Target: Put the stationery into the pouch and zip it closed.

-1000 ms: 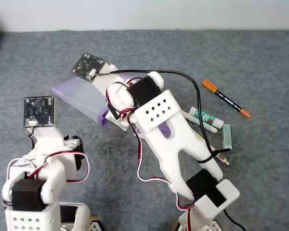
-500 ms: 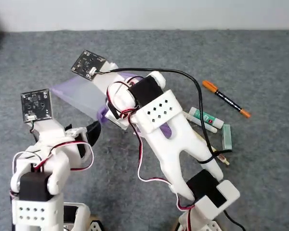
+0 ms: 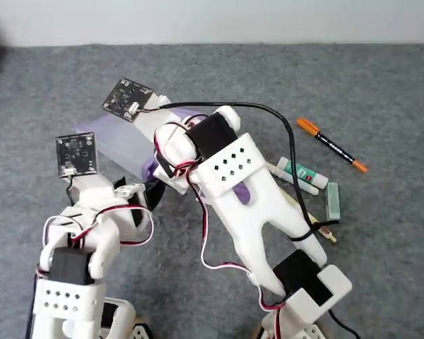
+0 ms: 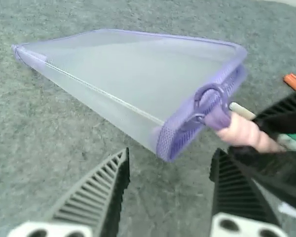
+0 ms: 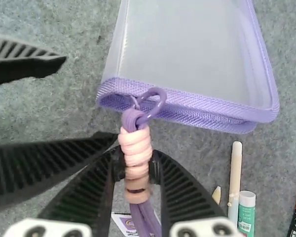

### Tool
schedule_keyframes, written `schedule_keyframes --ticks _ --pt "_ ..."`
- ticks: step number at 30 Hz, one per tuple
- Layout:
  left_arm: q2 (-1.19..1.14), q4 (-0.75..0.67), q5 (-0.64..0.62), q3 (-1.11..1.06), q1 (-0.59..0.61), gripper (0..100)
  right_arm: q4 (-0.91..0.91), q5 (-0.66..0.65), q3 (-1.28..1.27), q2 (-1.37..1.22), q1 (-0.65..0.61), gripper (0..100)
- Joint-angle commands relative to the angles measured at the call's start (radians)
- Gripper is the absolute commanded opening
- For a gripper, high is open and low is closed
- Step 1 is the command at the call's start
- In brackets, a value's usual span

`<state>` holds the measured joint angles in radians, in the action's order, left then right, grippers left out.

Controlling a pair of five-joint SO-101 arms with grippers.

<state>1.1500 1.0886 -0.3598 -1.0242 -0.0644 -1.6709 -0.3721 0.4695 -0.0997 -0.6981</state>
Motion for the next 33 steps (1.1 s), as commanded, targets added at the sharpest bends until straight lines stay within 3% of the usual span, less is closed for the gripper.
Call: schedule_keyframes --ticks 1,11,21,30,33 --pt "0.0 -0.077 -0.014 -0.019 -0.011 26 -0.005 0.011 0.046 0.101 -0.018 0.9" --pt "0.006 -0.137 -0.009 -0.079 0.107 26 -0.054 0.008 0.046 0.127 -0.018 0.9" --pt "0.006 -0.012 -0.015 0.071 -0.048 26 -0.045 0.005 0.046 0.119 -0.021 0.9" --pt "0.0 -0.034 -0.009 0.067 -0.044 26 -0.056 0.005 0.046 0.128 -0.022 0.9" --pt "0.0 -0.097 -0.009 0.025 0.014 26 -0.081 0.005 0.046 0.128 -0.022 0.9"
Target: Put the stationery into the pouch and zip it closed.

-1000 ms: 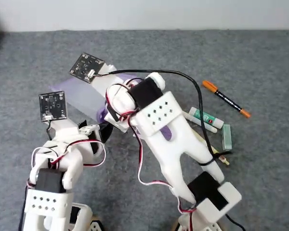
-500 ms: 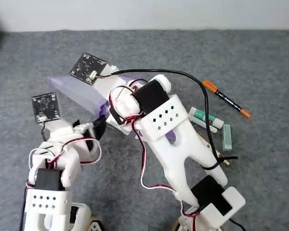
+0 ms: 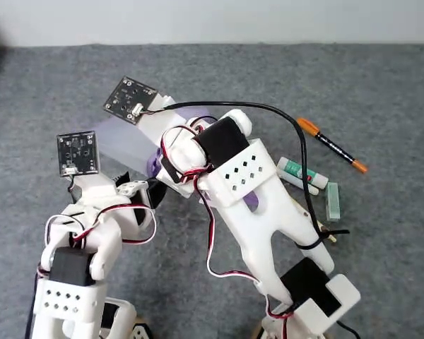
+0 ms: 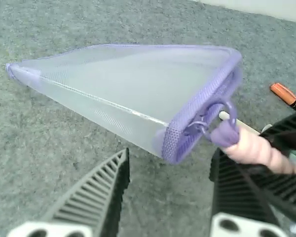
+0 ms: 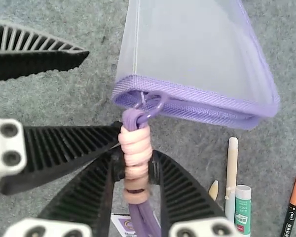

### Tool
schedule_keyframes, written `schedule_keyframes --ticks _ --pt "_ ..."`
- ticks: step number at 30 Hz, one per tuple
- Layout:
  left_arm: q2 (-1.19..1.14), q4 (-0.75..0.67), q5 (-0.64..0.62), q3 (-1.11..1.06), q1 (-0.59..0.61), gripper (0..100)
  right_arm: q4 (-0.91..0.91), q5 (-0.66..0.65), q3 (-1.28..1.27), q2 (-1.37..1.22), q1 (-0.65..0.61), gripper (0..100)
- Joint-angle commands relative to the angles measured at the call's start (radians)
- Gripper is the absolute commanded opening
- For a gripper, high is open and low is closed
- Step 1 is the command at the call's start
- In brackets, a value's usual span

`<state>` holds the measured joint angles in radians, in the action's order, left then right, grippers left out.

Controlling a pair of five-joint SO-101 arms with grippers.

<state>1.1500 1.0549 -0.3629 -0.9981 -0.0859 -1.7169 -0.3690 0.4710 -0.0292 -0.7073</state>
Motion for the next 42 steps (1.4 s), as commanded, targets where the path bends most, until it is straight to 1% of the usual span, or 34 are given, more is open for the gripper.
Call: schedule_keyframes --ticks 1,3,6,14,23,26,32,37,42 --pt "0.0 -0.089 -0.003 -0.022 0.052 26 -0.042 0.002 0.044 0.058 -0.015 0.9" --pt "0.0 -0.135 0.011 -0.062 0.08 26 -0.044 0.002 0.044 0.058 -0.015 0.9" --pt "0.0 -0.169 0.017 -0.102 0.087 26 -0.044 0.002 0.044 0.058 -0.015 0.9" --pt "0.0 -0.161 0.023 -0.119 0.086 26 -0.054 0.0 0.044 0.058 -0.081 0.9" --pt "0.0 -0.167 0.023 -0.173 0.092 10 -0.059 0.0 0.044 0.059 -0.084 0.9" --pt "0.0 -0.181 0.02 -0.191 0.092 7 -0.054 0.0 0.044 0.087 -0.084 0.9" --pt "0.006 -0.258 0.02 -0.257 0.084 7 -0.059 -0.002 0.044 0.133 -0.084 0.9" --pt "0.003 -0.272 0.018 -0.257 0.092 7 -0.059 -0.037 0.044 0.162 -0.084 0.9" --pt "0.002 -0.272 0.018 -0.257 0.092 7 -0.073 -0.04 0.038 0.194 -0.085 0.9"
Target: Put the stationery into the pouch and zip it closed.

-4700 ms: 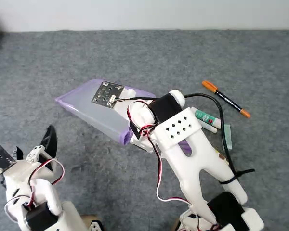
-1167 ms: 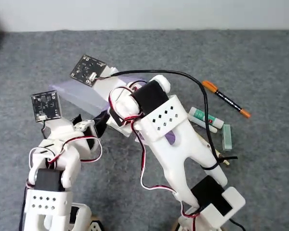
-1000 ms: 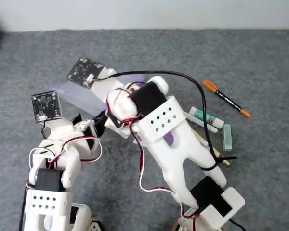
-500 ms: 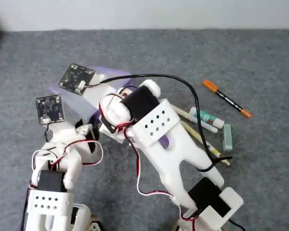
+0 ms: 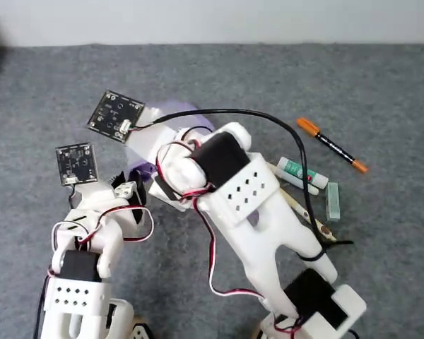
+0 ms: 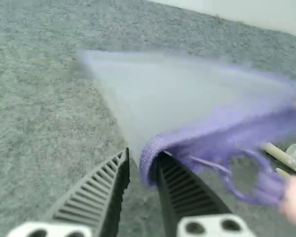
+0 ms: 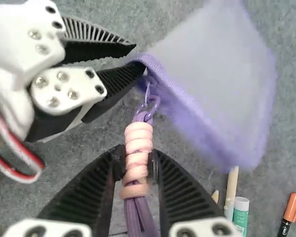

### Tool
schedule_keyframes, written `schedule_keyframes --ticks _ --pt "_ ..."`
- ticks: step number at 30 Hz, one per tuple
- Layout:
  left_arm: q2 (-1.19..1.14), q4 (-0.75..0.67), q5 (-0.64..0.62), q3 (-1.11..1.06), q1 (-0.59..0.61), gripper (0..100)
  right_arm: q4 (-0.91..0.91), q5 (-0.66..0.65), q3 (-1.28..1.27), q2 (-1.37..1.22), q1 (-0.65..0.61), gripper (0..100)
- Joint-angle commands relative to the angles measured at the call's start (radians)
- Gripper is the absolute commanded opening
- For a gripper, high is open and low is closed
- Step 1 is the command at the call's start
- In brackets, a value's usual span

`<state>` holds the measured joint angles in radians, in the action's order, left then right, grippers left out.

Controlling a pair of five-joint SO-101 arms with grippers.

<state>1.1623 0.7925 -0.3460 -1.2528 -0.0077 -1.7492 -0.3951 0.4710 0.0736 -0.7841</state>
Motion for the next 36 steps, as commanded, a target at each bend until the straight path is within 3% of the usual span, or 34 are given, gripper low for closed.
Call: schedule_keyframes --ticks 1,6,16,32,36 --pt "-0.009 -0.009 0.002 -0.002 0.014 7 -0.041 -0.014 0.038 0.097 -0.008 0.9" --pt "-0.006 -0.009 0.002 -0.002 0.014 1 -0.045 -0.015 0.038 0.125 -0.002 0.9" --pt "-0.005 -0.003 0.002 0.004 0.109 1 -0.045 -0.017 -0.101 0.252 0.059 0.9" --pt "-0.005 0.071 0.002 0.041 0.098 1 -0.044 -0.072 -0.284 0.452 0.147 0.9" --pt "-0.005 0.074 0.002 0.056 0.037 2 -0.044 -0.072 -0.284 0.452 0.147 0.9"
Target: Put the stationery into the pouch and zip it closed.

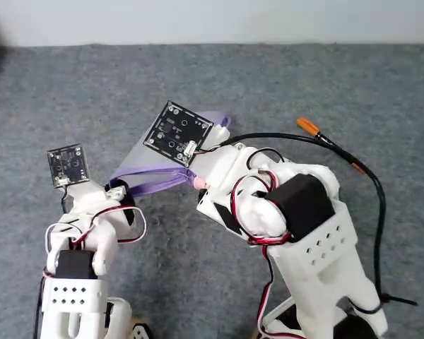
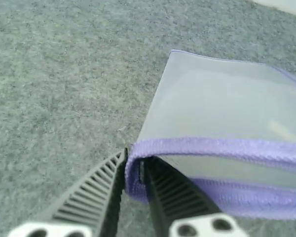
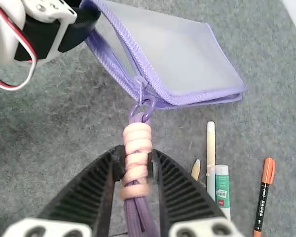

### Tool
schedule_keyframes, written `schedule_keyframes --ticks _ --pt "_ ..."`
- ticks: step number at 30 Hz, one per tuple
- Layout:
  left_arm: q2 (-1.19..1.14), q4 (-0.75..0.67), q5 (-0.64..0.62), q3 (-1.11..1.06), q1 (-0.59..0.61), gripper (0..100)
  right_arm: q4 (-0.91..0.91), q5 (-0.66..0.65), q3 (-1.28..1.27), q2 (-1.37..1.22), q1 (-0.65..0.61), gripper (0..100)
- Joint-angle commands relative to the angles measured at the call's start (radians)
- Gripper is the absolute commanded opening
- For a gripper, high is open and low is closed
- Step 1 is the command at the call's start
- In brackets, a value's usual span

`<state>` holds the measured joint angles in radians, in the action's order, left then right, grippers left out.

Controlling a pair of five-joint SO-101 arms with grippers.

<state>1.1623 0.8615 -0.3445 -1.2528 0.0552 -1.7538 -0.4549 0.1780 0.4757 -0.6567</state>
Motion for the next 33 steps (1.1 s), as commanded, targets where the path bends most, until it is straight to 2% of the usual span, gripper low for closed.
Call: schedule_keyframes --ticks 1,4,10,14,19,23,25,28,33 --pt "-0.005 0.0 0.0 0.058 -0.046 4 -0.039 -0.012 0.009 0.05 0.019 0.9" --pt "-0.005 -0.025 -0.002 0.054 -0.087 10 -0.039 -0.012 0.008 0.051 0.019 0.9" --pt "-0.012 -0.1 -0.002 0.048 -0.087 22 -0.039 -0.012 0.008 0.053 0.019 0.9" --pt "-0.012 -0.164 -0.002 0.028 -0.091 20 -0.039 -0.012 0.008 0.056 0.019 0.9" --pt "-0.012 -0.252 0.003 -0.035 -0.089 11 -0.041 -0.012 0.008 0.059 0.022 0.9" --pt "-0.006 -0.262 0.003 -0.035 -0.089 1 -0.041 -0.012 0.006 0.061 0.025 0.9" --pt "-0.005 -0.258 0.003 -0.035 -0.087 1 -0.041 -0.012 0.006 0.056 0.025 0.9" --pt "-0.005 -0.176 0.005 0.005 -0.087 1 -0.038 -0.012 0.006 0.051 0.028 0.9" --pt "-0.011 0.19 -0.002 0.214 -0.087 1 -0.036 -0.006 0.006 0.05 0.113 1.6"
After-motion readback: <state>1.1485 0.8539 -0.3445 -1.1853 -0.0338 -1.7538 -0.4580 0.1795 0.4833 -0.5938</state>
